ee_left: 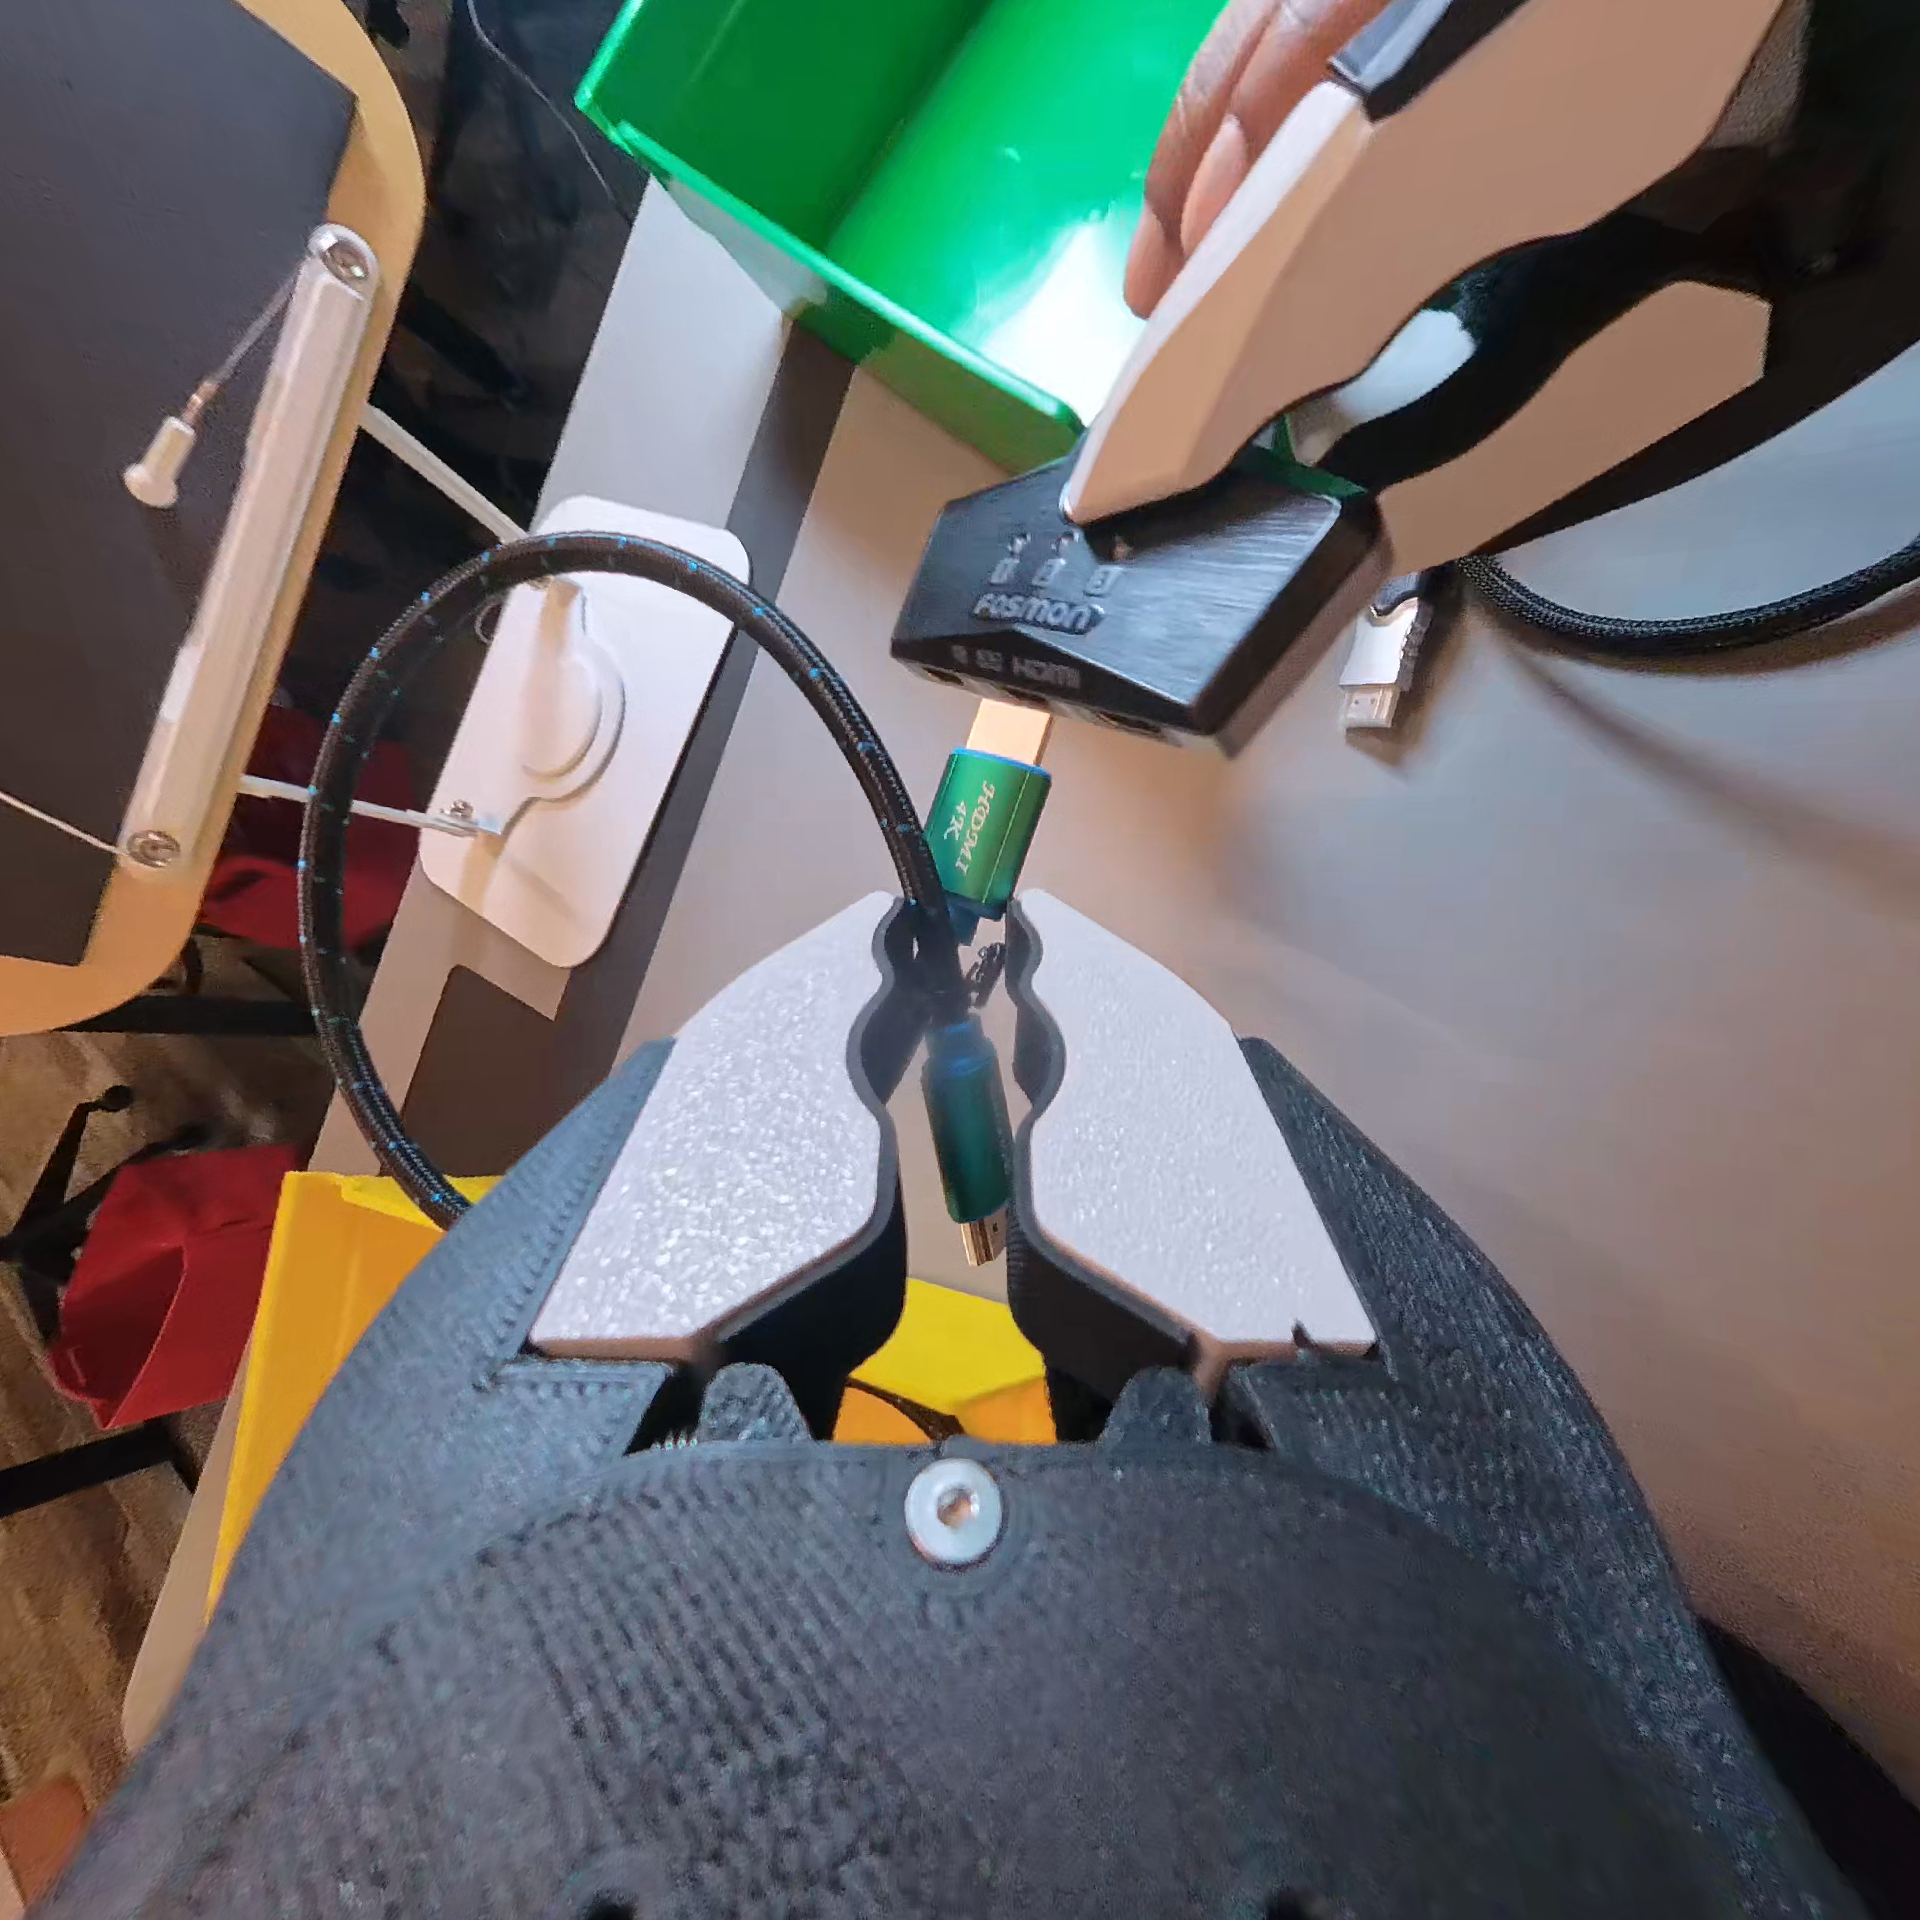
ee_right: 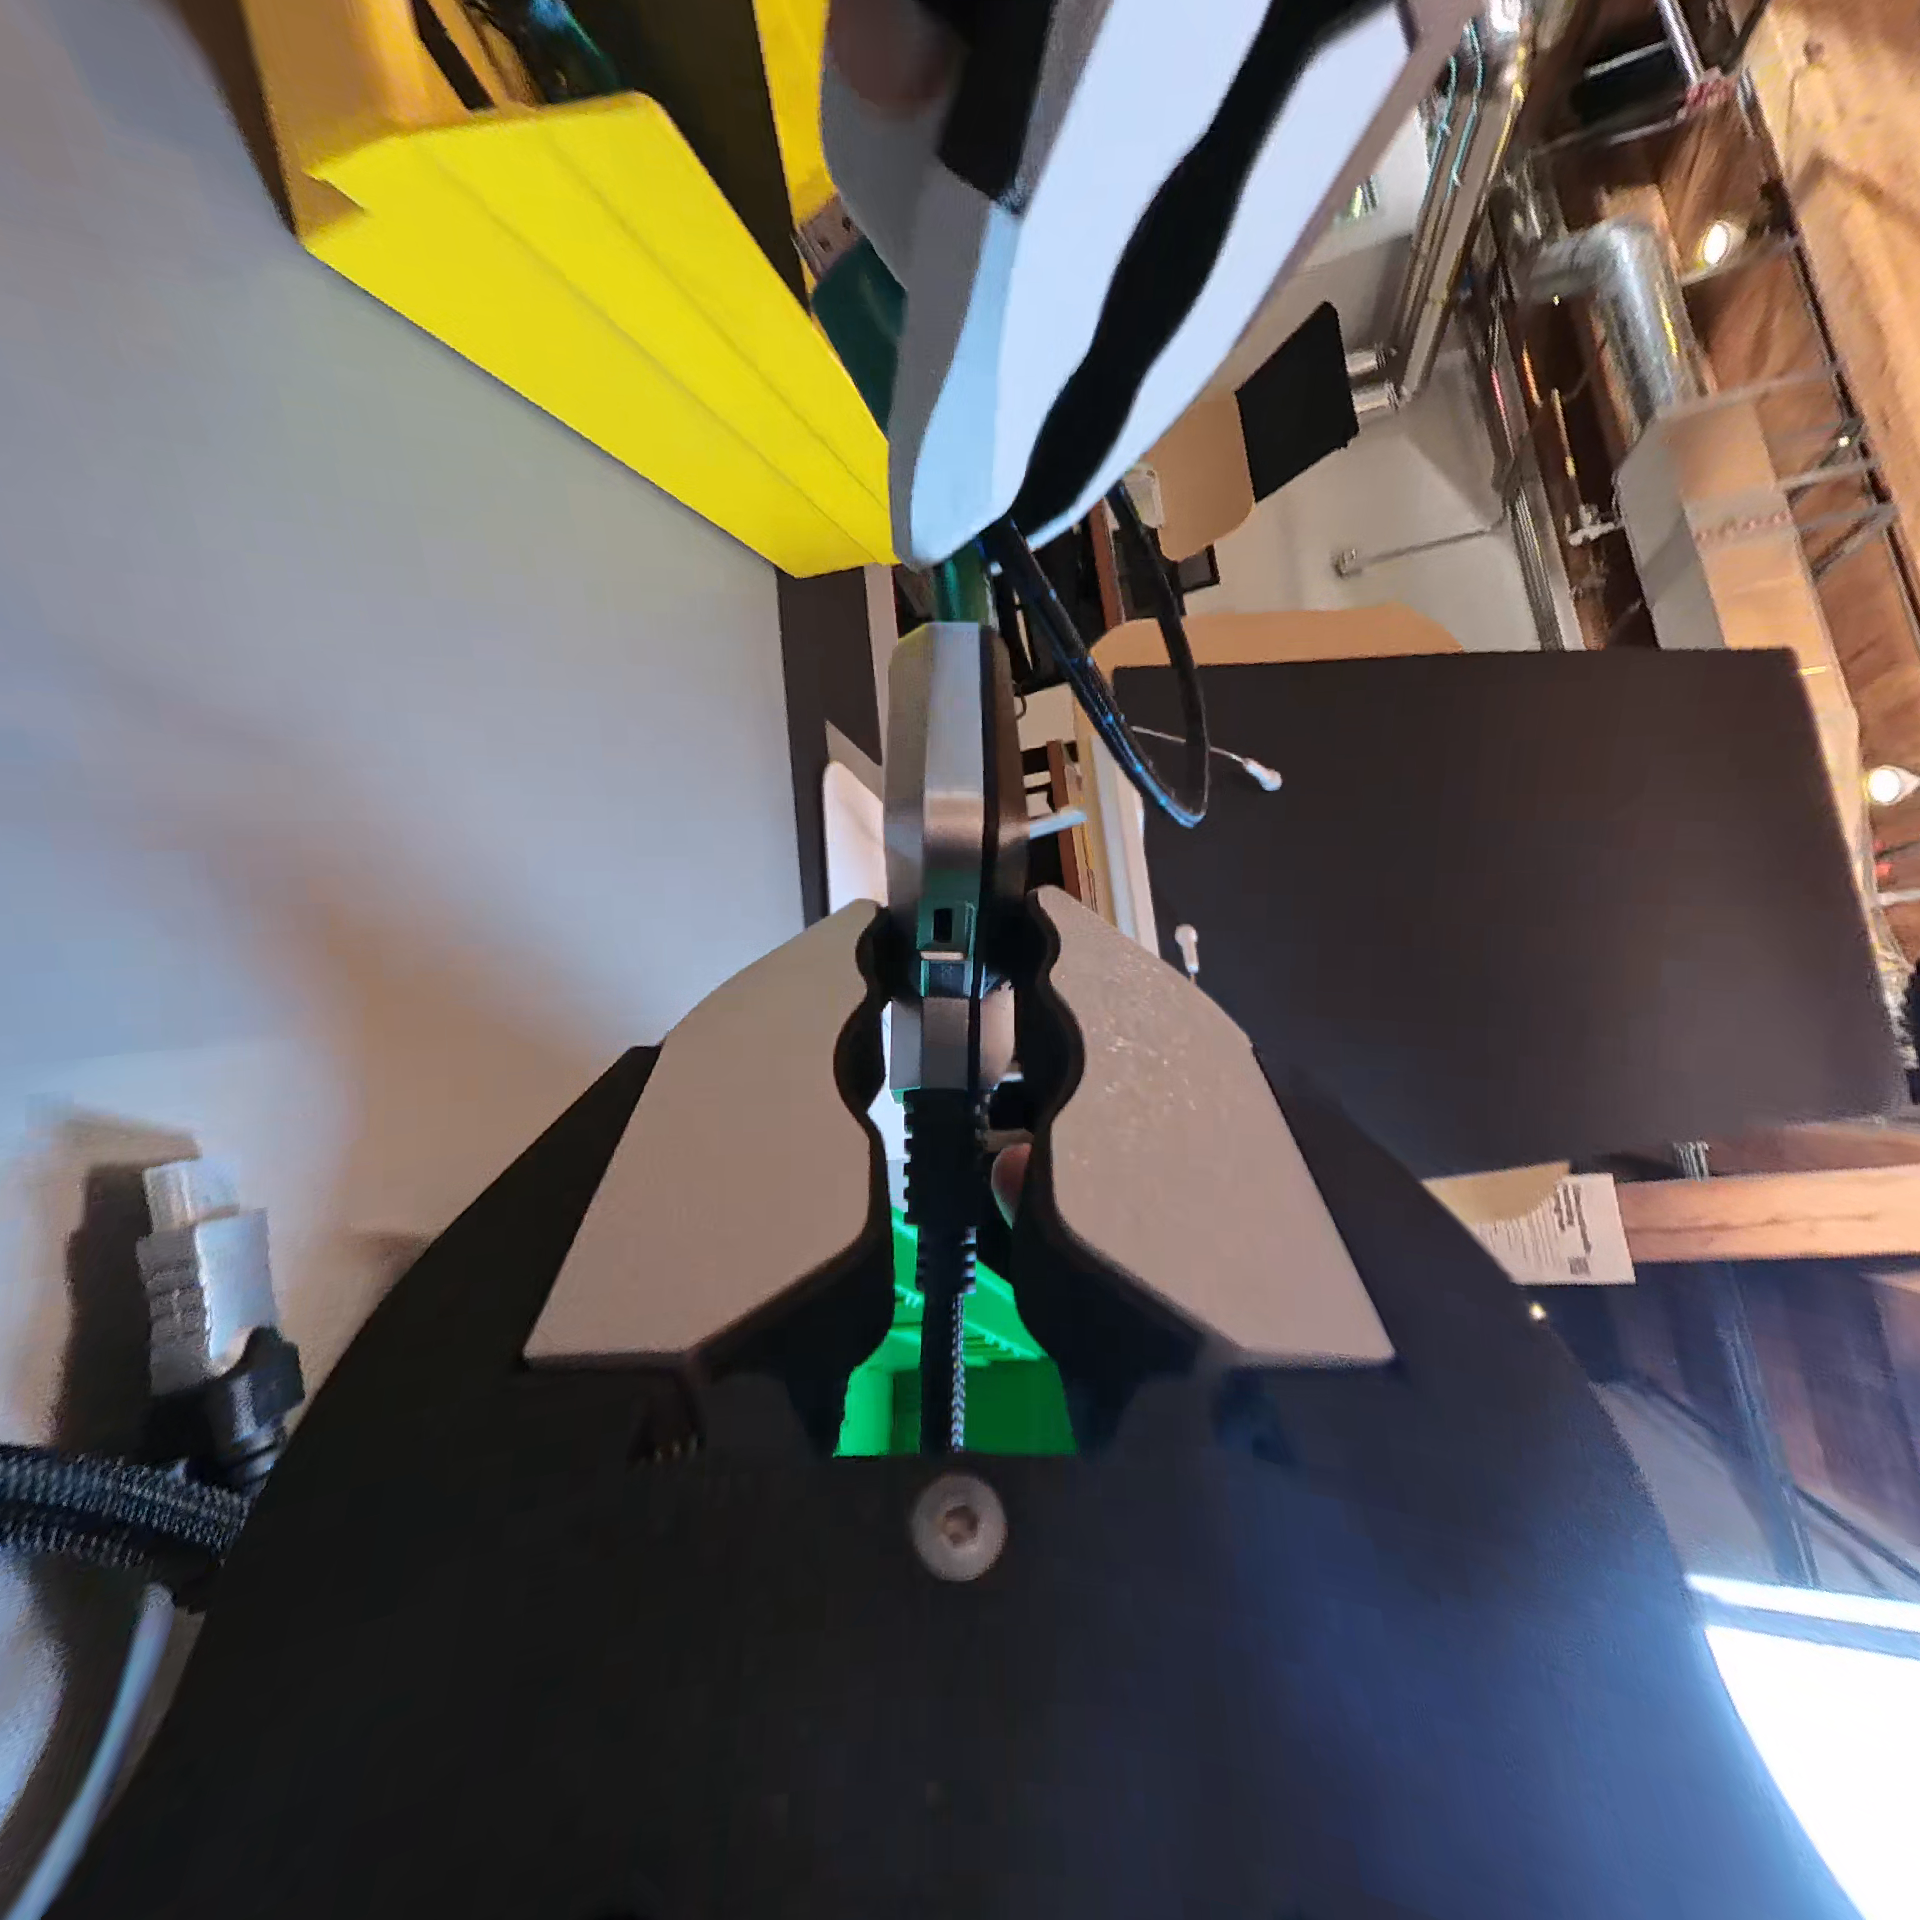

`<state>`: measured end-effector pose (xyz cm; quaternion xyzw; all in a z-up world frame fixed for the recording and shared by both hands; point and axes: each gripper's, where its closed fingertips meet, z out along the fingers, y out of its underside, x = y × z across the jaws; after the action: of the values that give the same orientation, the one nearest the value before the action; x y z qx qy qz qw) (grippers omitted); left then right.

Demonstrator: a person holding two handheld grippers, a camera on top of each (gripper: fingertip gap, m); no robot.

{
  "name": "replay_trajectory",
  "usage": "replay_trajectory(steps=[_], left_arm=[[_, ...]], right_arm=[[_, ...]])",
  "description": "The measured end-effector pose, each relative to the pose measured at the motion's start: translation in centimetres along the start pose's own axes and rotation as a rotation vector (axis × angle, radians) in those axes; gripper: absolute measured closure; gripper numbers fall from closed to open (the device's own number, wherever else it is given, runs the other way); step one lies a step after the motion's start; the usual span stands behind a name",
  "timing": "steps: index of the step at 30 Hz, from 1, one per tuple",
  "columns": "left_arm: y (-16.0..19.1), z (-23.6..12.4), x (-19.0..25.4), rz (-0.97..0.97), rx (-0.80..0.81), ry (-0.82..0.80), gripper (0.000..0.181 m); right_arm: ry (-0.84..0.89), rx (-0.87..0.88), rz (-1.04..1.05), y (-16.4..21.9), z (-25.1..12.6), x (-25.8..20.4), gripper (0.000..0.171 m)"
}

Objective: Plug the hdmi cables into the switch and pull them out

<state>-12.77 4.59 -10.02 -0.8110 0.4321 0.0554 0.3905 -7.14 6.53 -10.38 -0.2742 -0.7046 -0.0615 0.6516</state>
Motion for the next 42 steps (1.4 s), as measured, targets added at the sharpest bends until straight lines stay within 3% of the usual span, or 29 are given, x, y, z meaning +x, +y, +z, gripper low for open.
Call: replay_trajectory(steps=[6, 21, 31, 42], left_arm=[[2.2, 0.7, 0.1, -0.010, -0.050, 0.076, 0.164], [1.8, -1.5, 2.8, -0.054, 0.046, 0.321, 0.164], [3.3, -0.7, 3.6, -0.075, -0.033, 0.378, 0.164], [2.7, -1.5, 3.9, -0.048, -0.025, 0.365, 0.165]], right_arm=[[-0.059, 0.090, 0.051, -2.1, -0.7, -0.4, 0.149], [-0.090, 0.068, -0.052, -2.8, -1.1, -1.5, 0.149], [-0.107, 0.059, -0.108, -2.9, -0.6, -3.1, 0.149], [-0.072, 0.043, -0.084, -2.3, -0.5, -2.5, 0.149]])
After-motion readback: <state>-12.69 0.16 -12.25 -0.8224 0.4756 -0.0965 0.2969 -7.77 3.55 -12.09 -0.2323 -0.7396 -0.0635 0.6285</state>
